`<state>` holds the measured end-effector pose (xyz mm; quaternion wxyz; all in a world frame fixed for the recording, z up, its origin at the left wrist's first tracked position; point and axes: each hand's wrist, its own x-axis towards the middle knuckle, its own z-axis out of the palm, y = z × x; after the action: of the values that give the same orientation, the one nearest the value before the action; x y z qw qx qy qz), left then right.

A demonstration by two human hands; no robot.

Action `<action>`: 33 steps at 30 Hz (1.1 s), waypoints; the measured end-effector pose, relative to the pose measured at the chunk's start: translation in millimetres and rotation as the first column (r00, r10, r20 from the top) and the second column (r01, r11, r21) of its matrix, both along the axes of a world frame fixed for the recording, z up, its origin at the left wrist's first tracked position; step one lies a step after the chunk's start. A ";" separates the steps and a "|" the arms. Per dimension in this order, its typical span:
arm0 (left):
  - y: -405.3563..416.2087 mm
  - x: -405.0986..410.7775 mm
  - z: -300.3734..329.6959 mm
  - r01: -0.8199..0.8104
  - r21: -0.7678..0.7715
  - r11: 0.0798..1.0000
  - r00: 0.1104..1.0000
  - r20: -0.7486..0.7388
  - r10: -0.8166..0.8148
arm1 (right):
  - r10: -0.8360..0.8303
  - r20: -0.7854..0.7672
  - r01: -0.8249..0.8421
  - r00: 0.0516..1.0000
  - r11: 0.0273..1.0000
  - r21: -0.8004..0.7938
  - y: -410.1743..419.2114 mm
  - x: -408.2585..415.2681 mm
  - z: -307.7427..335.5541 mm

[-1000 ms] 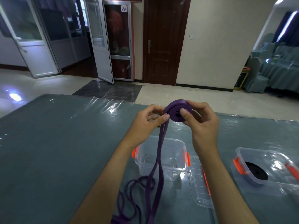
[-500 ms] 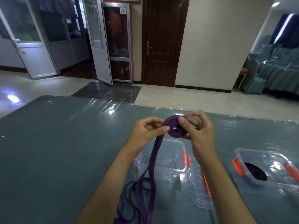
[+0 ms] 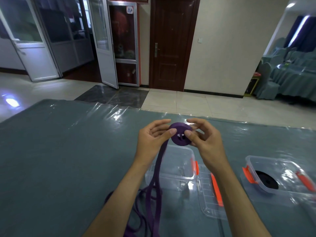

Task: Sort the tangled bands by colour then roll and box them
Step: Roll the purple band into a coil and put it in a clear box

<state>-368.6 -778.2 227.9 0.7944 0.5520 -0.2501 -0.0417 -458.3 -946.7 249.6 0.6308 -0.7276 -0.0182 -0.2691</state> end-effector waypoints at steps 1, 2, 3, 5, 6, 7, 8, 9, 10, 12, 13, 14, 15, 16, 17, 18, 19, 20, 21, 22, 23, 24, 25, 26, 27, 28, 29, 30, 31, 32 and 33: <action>-2.7 -1.7 -1.7 -0.010 -0.037 0.999 1.000 -0.005 0.010 | -0.004 0.017 0.005 1.000 1.000 -0.011 2.2 -0.4 -0.6; -4.7 -3.0 -2.9 -0.018 -0.068 0.998 1.000 0.001 0.018 | -0.001 0.027 0.001 1.000 1.000 -0.007 5.1 -1.2 -1.3; -5.8 -4.5 -3.0 -0.027 -0.090 0.996 1.000 0.009 0.028 | 0.006 0.026 -0.007 1.000 1.000 0.014 7.8 -2.4 -1.4; -6.3 -8.1 -2.1 -0.048 -0.107 0.993 0.998 0.035 0.052 | 0.008 0.006 -0.008 1.000 1.000 0.029 9.3 -4.5 -0.3; -6.4 -10.1 -2.0 -0.052 -0.107 0.993 0.997 0.049 0.057 | 0.003 0.000 -0.003 1.000 1.000 0.014 8.6 -5.1 -0.1; -6.4 -12.3 -2.2 -0.045 -0.103 0.994 0.997 0.054 0.051 | -0.004 0.003 0.004 1.000 1.000 0.000 7.4 -5.8 -0.8; -6.7 -14.4 -2.2 -0.030 -0.092 0.995 0.998 0.048 0.035 | -0.022 0.015 0.022 1.000 1.000 -0.010 6.6 -6.5 -1.1; -6.9 -16.5 -1.9 -0.006 -0.074 0.997 0.999 0.038 0.009 | -0.049 0.037 0.050 0.998 0.999 -0.015 6.5 -7.3 -1.6; -6.7 -17.7 -1.1 0.032 -0.050 0.998 0.999 0.028 -0.031 | -0.076 0.064 0.077 0.995 0.997 -0.013 8.1 -7.5 -2.5; -5.5 -18.5 -0.7 0.114 -0.022 0.993 0.993 0.022 -0.114 | -0.101 0.112 0.100 0.988 0.995 0.017 12.2 -7.1 -5.8; -4.2 -17.5 -0.3 0.130 -0.028 0.991 0.991 0.024 -0.129 | -0.094 0.126 0.090 0.988 0.995 0.036 14.3 -6.8 -6.7; -2.6 -16.5 0.2 0.126 -0.040 0.991 0.992 0.028 -0.125 | -0.079 0.125 0.072 0.989 0.996 0.053 15.4 -7.0 -6.6; -1.4 -15.2 0.8 0.107 -0.050 0.993 0.994 0.035 -0.105 | -0.061 0.114 0.054 0.992 0.997 0.062 14.3 -7.1 -5.2; -0.6 -14.0 0.8 0.077 -0.058 0.995 0.996 0.040 -0.075 | -0.040 0.095 0.034 0.995 0.997 0.063 11.6 -7.1 -2.7; -0.2 -13.1 0.0 0.040 -0.068 0.997 0.999 0.033 -0.038 | -0.012 0.073 0.008 0.997 0.998 0.058 7.8 -7.3 0.0; -0.7 -12.7 -1.3 0.010 -0.075 0.997 1.000 0.014 -0.009 | 0.014 0.054 -0.017 0.998 0.999 0.049 4.3 -7.6 2.6; -1.6 -12.5 -3.1 -0.001 -0.078 0.997 1.000 -0.005 0.001 | 0.028 0.048 -0.030 0.998 0.999 0.035 1.1 -7.7 4.5; -3.0 -12.2 -4.3 0.004 -0.073 0.997 1.000 -0.019 -0.006 | 0.023 0.057 -0.024 0.998 0.999 0.021 -0.6 -7.0 5.8; -4.5 -12.3 -4.9 0.023 -0.062 0.998 0.999 -0.030 -0.025 | 0.004 0.078 -0.005 0.997 1.000 0.008 -1.6 -6.1 5.8; -5.9 -12.2 -4.0 0.051 -0.054 0.997 0.998 -0.040 -0.053 | -0.022 0.101 0.021 0.995 1.000 0.006 -1.8 -5.0 4.2; -6.9 -11.8 -1.8 0.080 -0.056 0.995 0.995 -0.051 -0.082 | -0.050 0.122 0.047 0.991 0.999 0.024 -1.3 -4.4 1.5; -8.1 -11.0 1.4 0.095 -0.064 0.993 0.994 -0.053 -0.098 | -0.071 0.134 0.064 0.988 0.996 0.058 -0.6 -4.3 -1.4; -9.9 -10.0 5.4 0.086 -0.075 0.993 0.995 -0.042 -0.089 | -0.079 0.137 0.068 0.987 0.994 0.087 0.2 -4.5 -3.7; -11.7 -9.5 9.1 0.057 -0.089 0.994 0.998 -0.020 -0.059 | -0.069 0.135 0.056 0.988 0.994 0.098 0.0 -5.0 -5.2; -13.6 -9.4 11.6 0.021 -0.107 0.994 1.000 0.006 -0.020 | -0.049 0.127 0.038 0.991 0.995 0.090 -1.3 -5.4 -5.2; -15.2 -9.4 12.6 -0.012 -0.123 0.992 0.999 0.029 0.015 | -0.022 0.119 0.013 0.993 0.997 0.076 -2.5 -6.0 -3.1; -16.5 -9.4 12.0 -0.032 -0.129 0.991 0.998 0.045 0.039 | 0.003 0.115 -0.010 0.993 0.998 0.061 -4.1 -6.8 0.2; -17.3 -9.3 10.5 -0.034 -0.122 0.992 0.998 0.056 0.041 | 0.013 0.121 -0.018 0.993 0.999 0.042 -5.9 -6.9 3.8; -17.0 -9.4 8.6 -0.014 -0.102 0.995 0.998 0.065 0.021 | 0.002 0.137 -0.005 0.991 1.000 0.021 -8.2 -6.8 6.5; -16.0 -9.3 6.8 0.019 -0.075 0.997 0.997 0.077 -0.013 | -0.021 0.159 0.021 0.987 1.000 0.002 -10.7 -6.1 8.2; -15.2 -9.5 6.0 0.051 -0.047 0.998 0.994 0.094 -0.046 | -0.045 0.180 0.046 0.983 0.999 -0.003 -12.9 -6.1 8.1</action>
<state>-378.0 -793.4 233.9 0.7941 0.5272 -0.3011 -0.0290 -464.4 -959.5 257.7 0.6176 -0.7027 -0.0596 -0.3482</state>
